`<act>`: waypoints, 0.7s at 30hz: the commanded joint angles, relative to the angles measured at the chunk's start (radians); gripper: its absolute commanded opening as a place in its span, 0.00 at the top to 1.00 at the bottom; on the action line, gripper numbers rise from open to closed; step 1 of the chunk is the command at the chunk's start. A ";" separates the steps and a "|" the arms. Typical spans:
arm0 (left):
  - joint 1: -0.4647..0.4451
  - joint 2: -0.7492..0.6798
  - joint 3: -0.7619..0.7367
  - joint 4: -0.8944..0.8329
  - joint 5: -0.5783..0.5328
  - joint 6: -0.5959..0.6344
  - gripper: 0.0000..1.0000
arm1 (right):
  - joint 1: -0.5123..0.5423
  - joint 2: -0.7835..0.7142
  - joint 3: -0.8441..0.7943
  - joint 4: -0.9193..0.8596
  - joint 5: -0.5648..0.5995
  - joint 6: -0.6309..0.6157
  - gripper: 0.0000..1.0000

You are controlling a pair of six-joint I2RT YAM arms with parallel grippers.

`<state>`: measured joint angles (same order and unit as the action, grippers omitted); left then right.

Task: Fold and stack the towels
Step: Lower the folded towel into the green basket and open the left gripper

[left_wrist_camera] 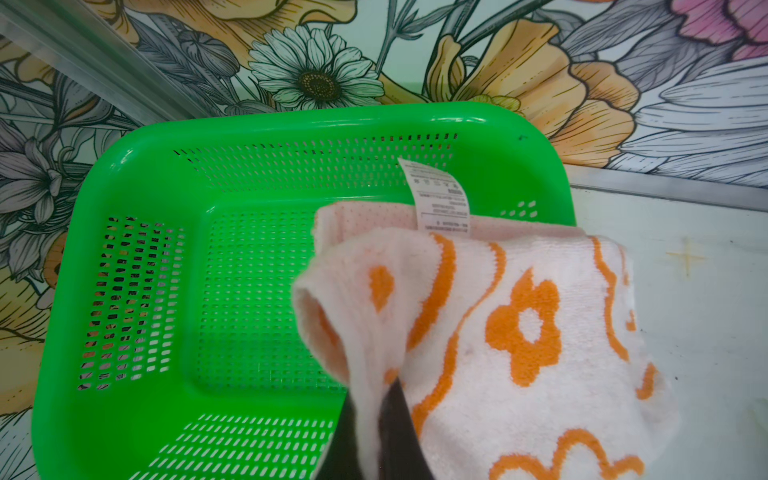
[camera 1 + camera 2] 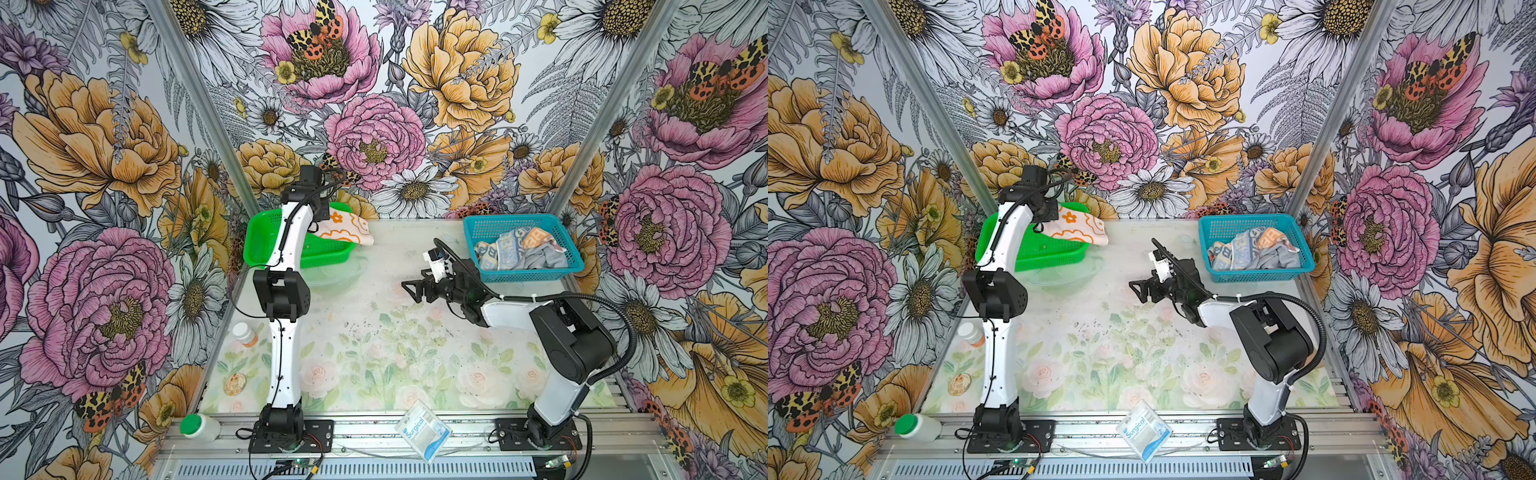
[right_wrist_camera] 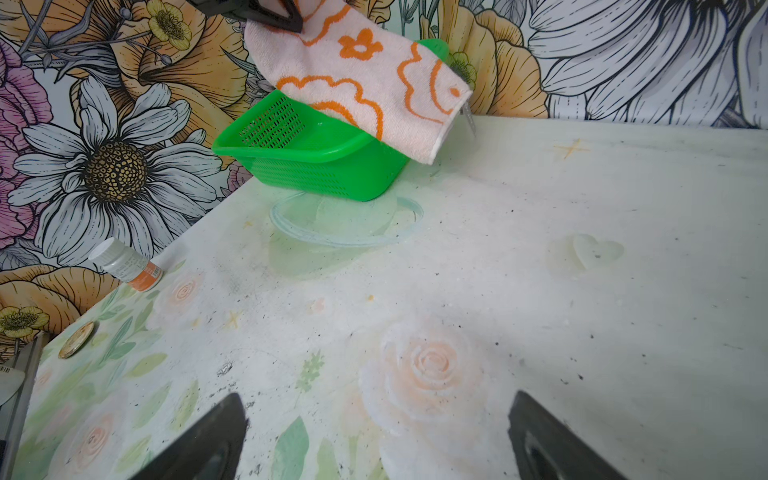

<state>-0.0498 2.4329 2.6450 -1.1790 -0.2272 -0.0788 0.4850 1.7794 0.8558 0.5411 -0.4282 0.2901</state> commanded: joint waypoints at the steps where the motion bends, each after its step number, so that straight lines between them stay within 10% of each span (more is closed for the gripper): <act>1: 0.031 -0.016 -0.011 0.010 0.011 0.001 1.00 | 0.001 0.018 0.024 -0.003 -0.018 -0.006 0.00; 21: 0.105 0.159 -0.051 0.039 -0.055 -0.010 1.00 | 0.001 0.041 0.039 -0.022 -0.020 -0.010 0.00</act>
<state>0.0353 2.5996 2.5954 -1.1595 -0.2401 -0.0788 0.4850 1.8015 0.8680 0.5125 -0.4355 0.2901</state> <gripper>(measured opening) 0.059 0.995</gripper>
